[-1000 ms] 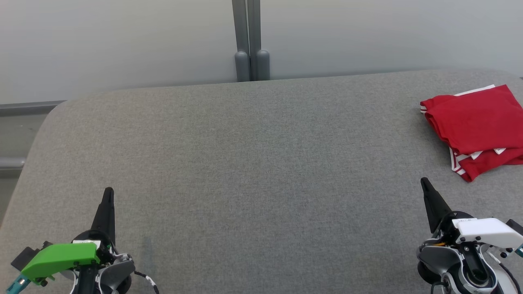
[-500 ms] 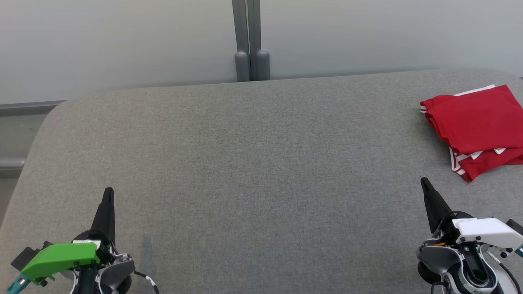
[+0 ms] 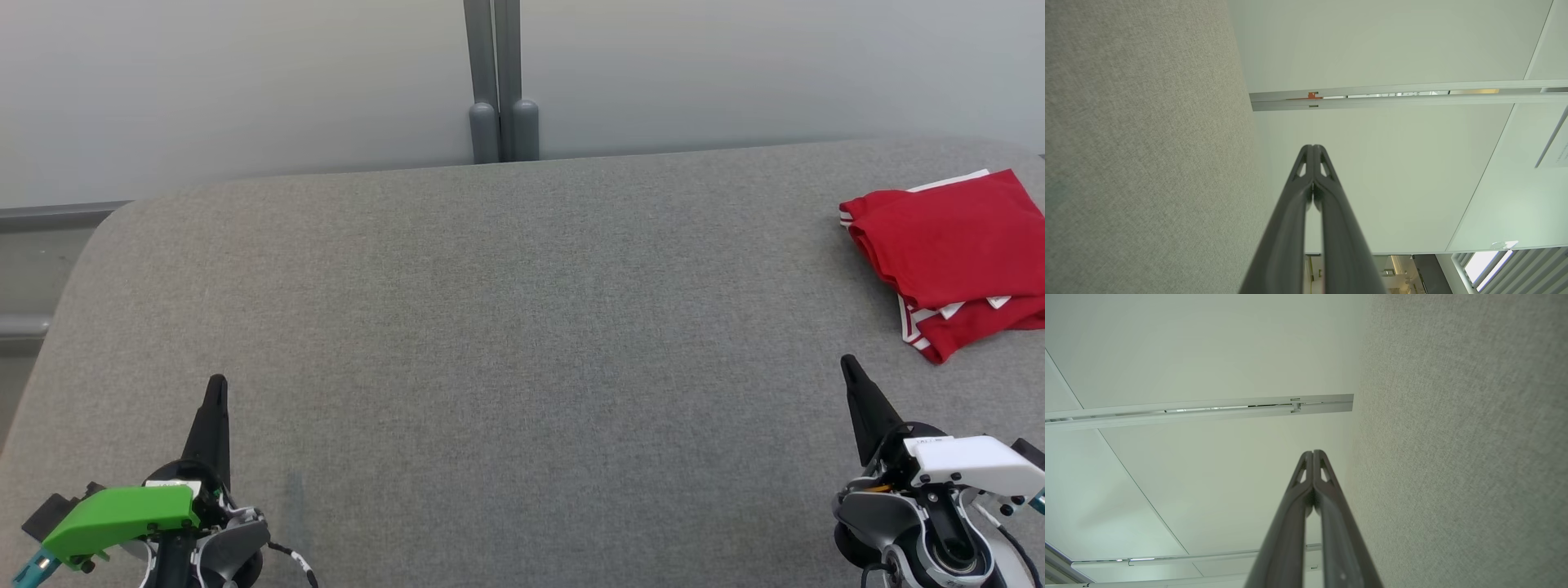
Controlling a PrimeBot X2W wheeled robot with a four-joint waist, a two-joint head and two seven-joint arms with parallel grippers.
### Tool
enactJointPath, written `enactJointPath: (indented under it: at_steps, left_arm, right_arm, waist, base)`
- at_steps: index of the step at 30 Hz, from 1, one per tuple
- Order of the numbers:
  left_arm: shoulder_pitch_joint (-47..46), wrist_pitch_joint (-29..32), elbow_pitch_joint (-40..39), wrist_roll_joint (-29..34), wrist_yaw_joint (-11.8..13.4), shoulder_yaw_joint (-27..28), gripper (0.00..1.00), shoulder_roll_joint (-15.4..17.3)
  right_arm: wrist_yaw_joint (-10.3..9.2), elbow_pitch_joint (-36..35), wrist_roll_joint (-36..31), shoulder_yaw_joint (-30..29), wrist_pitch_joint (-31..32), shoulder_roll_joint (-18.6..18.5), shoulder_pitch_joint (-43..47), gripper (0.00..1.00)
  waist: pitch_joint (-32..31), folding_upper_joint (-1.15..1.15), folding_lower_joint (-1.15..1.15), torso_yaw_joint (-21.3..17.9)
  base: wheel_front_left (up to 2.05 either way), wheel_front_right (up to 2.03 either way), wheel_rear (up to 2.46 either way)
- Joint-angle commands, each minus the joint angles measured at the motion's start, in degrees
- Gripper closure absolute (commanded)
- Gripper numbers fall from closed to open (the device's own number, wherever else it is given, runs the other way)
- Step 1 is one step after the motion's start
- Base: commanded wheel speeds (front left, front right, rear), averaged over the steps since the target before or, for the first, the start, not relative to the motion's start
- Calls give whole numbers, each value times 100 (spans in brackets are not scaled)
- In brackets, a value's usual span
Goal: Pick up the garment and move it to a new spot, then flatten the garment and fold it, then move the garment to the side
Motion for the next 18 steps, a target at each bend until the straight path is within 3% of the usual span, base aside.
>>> enactJointPath:
  at_steps: [1,18]
  left_arm:
    - [-64,18,-12,-1,-30,16,100,19]
    - [-64,18,-12,-1,-30,15,100,19]
  right_arm:
    - [4,-29,-15,-13,10,-4,-40,100]
    - [4,-28,-21,-18,16,0,-41,100]
  waist:
    - [0,0,0,0]
    - [0,0,0,0]
  base:
    - [0,0,0]
    - [0,0,0]
